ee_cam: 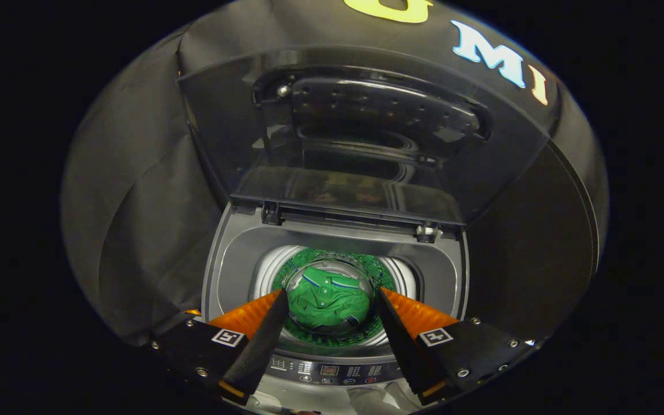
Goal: Put the clothes into the washing machine and then close the washing machine lid.
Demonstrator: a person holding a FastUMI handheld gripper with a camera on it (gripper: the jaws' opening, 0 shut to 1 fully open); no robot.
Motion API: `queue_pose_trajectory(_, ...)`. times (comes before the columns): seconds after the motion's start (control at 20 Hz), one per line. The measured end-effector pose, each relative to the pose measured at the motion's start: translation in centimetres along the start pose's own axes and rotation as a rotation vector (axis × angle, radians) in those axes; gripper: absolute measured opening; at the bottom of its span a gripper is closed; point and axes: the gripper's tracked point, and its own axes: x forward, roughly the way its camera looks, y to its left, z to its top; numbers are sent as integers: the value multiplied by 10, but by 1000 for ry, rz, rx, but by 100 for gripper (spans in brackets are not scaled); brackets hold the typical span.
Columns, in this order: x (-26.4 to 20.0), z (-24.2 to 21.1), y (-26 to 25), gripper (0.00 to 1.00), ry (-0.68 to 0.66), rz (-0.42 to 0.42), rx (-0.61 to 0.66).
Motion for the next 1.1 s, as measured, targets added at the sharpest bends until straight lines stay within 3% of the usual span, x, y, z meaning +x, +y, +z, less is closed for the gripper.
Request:
queue_pose_trajectory(0.35,-52,35,3,94,-115,-8,34)
queue_pose_trajectory(0.9,-162,135,-26,94,-359,-43,104)
queue_pose_trajectory(1.1,-168,178,-40,94,-443,-43,99)
